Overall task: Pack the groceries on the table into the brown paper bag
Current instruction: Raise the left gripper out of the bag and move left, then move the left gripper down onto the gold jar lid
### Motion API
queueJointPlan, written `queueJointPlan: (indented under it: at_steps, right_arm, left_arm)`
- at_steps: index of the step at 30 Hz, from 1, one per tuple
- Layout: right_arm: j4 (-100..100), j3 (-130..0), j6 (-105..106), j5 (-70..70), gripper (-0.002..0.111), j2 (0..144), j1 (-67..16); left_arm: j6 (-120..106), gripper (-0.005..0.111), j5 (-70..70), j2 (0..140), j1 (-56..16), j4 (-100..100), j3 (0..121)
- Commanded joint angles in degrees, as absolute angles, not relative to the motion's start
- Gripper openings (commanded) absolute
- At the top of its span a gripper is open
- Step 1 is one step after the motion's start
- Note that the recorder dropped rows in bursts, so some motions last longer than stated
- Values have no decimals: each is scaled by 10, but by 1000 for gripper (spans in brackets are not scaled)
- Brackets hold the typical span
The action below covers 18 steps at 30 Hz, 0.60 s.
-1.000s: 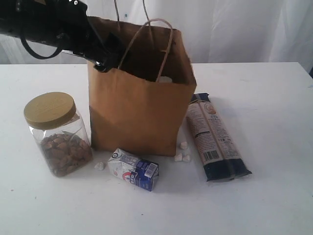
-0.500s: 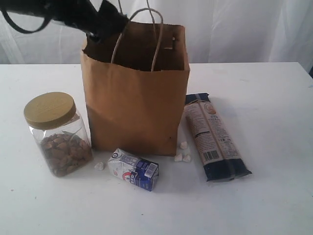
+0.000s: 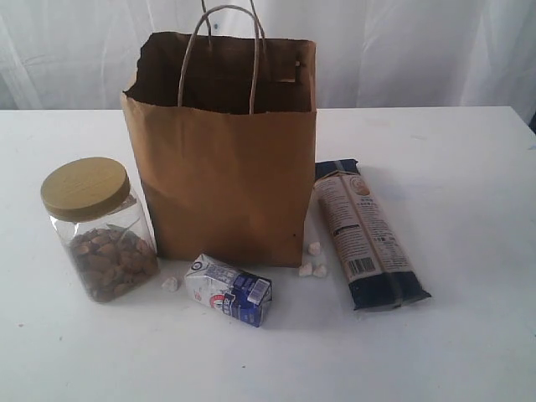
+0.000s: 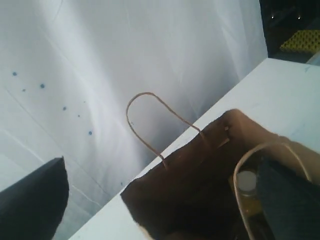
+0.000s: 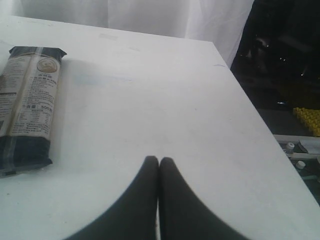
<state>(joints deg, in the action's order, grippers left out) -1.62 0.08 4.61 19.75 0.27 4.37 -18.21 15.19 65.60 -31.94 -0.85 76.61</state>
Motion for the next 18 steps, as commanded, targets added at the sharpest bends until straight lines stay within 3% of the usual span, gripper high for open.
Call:
queueJointPlan:
  at_steps: [1, 11, 18]
  right_arm:
    - [-18, 0, 40, 197, 0, 0, 46]
    - [-18, 0, 40, 197, 0, 0, 46]
    - [-18, 0, 40, 197, 0, 0, 46]
  left_arm:
    - [-179, 105, 242, 624, -321, 54, 768]
    - [19, 105, 545, 644, -321, 317, 758]
    - [62, 105, 600, 649, -321, 343, 652]
